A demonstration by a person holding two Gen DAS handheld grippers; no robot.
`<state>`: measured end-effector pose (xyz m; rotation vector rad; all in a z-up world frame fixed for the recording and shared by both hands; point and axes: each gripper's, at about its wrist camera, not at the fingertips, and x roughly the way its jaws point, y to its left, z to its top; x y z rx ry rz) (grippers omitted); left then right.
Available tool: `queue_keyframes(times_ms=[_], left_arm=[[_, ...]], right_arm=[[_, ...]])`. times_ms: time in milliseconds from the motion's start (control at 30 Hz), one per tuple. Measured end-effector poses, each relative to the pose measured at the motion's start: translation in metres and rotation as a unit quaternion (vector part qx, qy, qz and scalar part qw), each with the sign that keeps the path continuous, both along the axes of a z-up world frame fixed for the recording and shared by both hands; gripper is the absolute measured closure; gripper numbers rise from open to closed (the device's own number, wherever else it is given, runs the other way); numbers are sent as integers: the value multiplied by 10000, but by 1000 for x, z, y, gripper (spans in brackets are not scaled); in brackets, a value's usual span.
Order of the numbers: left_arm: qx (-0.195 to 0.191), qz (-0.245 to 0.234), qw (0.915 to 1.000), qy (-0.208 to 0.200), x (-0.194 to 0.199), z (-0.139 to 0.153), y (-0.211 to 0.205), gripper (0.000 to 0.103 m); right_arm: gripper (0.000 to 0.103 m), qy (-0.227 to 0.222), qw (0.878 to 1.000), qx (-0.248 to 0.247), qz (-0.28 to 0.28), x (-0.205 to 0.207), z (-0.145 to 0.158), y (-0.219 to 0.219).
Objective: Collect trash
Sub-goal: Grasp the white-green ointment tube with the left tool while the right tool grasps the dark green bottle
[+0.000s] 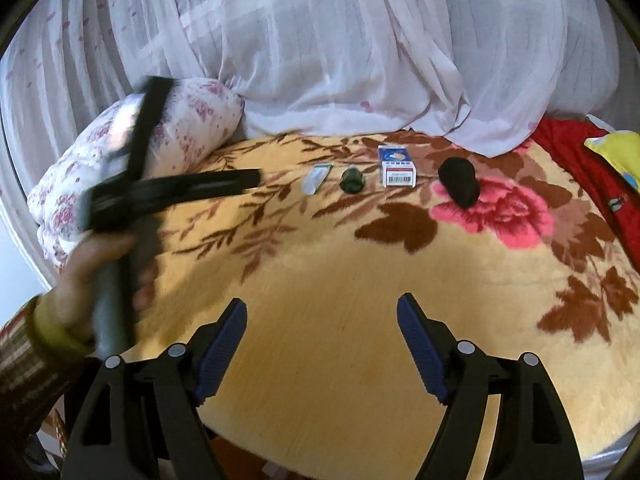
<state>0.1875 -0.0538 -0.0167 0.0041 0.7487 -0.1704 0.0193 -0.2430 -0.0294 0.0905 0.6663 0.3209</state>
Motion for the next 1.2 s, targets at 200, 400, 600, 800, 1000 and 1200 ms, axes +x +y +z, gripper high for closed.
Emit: queue_keyframes(times_ms=[200,400,600,800,1000,1200], left_arm=[[109,295,9989,343,77,-33,-17,27],[223,504,9959,720,129,-57,-32,37],[204,382,9959,789,139,-65,-34,72],[-91,304,9972,680,109,-54,-15,72],[14,132,9995,273,47,-36,2,72],[-213,96,9997,98,-1,-26,29,72]], right_arm=[[26,-22,9999,99,62,10,-4,-3],[26,63,9999,153,22,19,-13,-12],[26,119,9998,185,-1,26,-17,-17],[26,109,9999,96,60,48,-10,-15],[26,127,9993,-256,250,115,1,11],[28,524,9958,-679,314,212,-12,54]])
